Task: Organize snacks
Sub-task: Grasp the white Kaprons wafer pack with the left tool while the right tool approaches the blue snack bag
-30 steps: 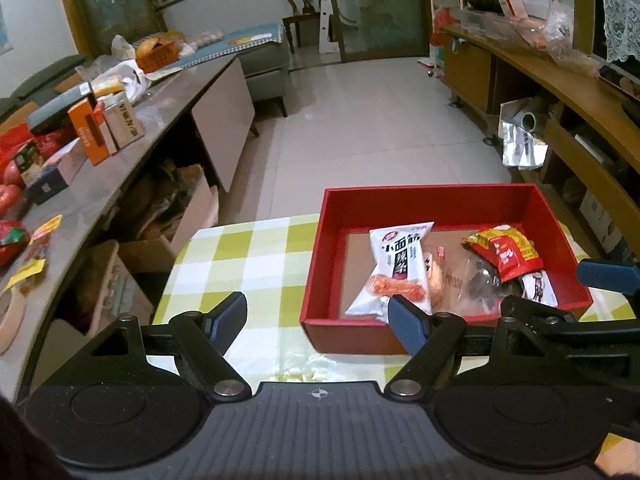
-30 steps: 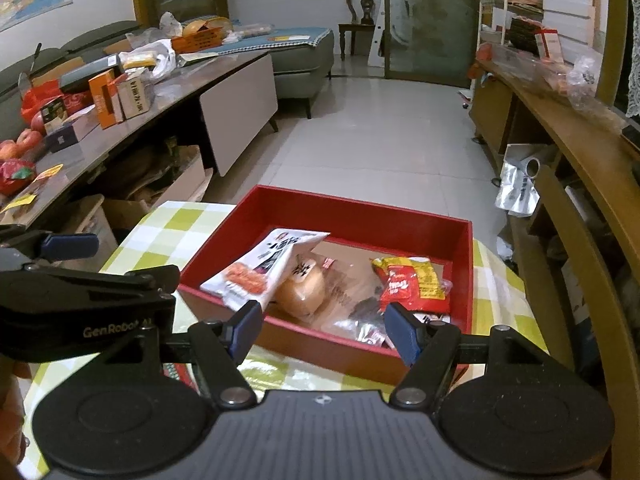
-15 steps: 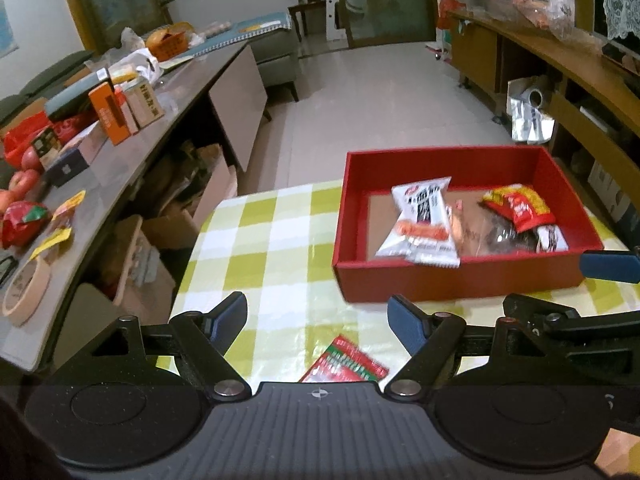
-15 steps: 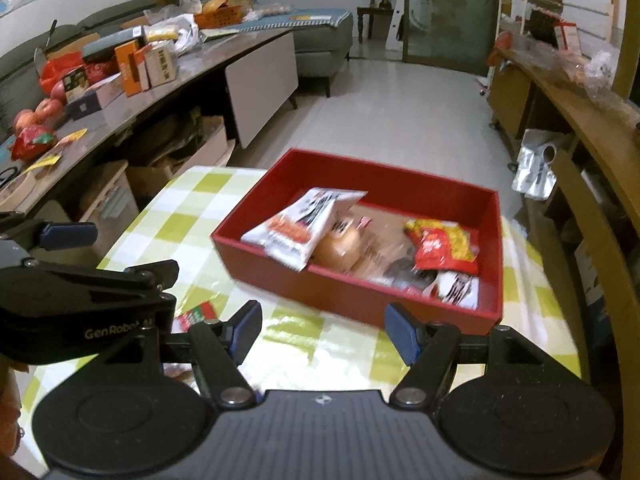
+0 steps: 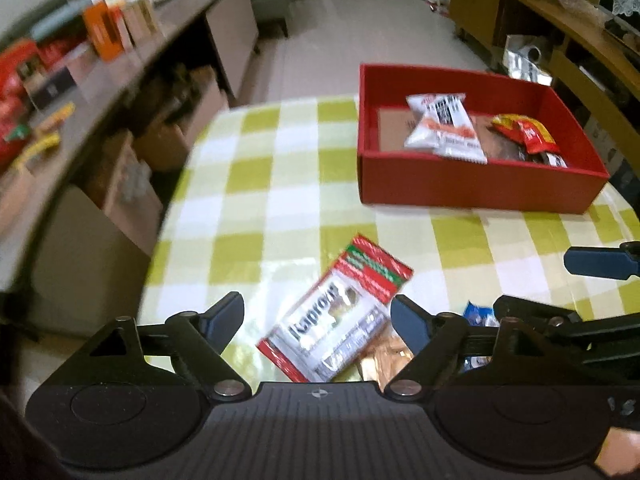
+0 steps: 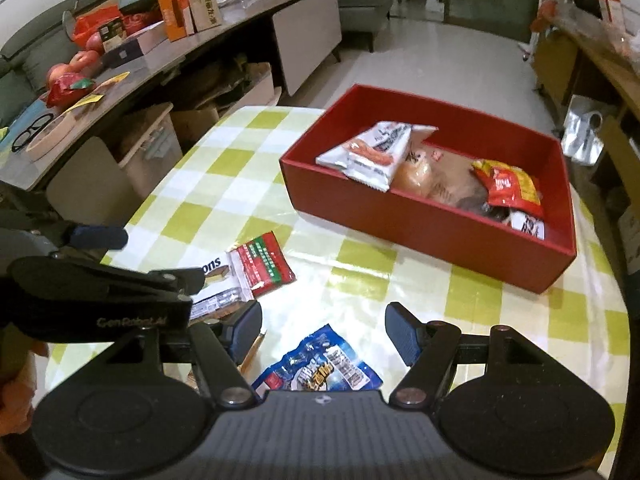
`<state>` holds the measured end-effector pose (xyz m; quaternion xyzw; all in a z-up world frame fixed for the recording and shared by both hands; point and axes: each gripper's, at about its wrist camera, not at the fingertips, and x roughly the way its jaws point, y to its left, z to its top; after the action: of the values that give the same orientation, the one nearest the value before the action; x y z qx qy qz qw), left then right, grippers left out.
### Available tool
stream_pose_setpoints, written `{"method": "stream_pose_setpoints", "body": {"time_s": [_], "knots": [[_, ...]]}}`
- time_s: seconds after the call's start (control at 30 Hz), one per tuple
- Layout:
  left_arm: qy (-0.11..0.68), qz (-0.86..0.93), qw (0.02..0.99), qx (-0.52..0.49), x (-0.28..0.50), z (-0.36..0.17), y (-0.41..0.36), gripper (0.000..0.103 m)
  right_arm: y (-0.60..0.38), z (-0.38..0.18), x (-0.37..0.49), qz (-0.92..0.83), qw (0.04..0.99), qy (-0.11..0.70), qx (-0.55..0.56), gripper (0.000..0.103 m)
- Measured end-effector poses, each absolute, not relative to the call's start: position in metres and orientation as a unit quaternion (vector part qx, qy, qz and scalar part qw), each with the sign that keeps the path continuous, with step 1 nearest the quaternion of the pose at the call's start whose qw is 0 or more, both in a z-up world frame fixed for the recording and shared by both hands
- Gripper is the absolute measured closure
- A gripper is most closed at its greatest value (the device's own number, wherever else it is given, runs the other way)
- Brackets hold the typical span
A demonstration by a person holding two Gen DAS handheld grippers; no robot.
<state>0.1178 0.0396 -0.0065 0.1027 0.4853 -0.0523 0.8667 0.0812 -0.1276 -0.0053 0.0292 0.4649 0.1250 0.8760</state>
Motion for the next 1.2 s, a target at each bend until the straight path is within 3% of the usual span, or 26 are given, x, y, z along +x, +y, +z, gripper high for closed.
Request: {"method": "stream_pose_setpoints", "body": {"time_s": [0.33, 0.53, 0.7, 0.93, 1.2], "knots": [[0.544, -0.059, 0.835, 0.068, 0.154, -0.042, 0.047, 0.016, -0.141, -0.026, 0.087, 0.116, 0.858, 0.499, 0.042, 0.026], [0.544, -0.07, 0.827, 0.127, 0.16, -0.061, 0.034, 0.013, -0.146, -0.032, 0.086, 0.125, 0.847, 0.514, 0.054, 0.026], [0.576, -0.089, 0.805, 0.113, 0.161, -0.076, 0.039, 0.011, -0.152, -0.041, 0.087, 0.12, 0.838, 0.53, 0.058, 0.026], [0.603, -0.109, 0.786, 0.083, 0.135, -0.07, 0.045, 0.018, -0.154, -0.044, 0.088, 0.115, 0.832, 0.539, 0.059, 0.026], [0.605, -0.084, 0.786, 0.097, 0.121, -0.067, 0.046, 0.014, -0.156, -0.044, 0.081, 0.126, 0.827, 0.544, 0.064, 0.026]]}}
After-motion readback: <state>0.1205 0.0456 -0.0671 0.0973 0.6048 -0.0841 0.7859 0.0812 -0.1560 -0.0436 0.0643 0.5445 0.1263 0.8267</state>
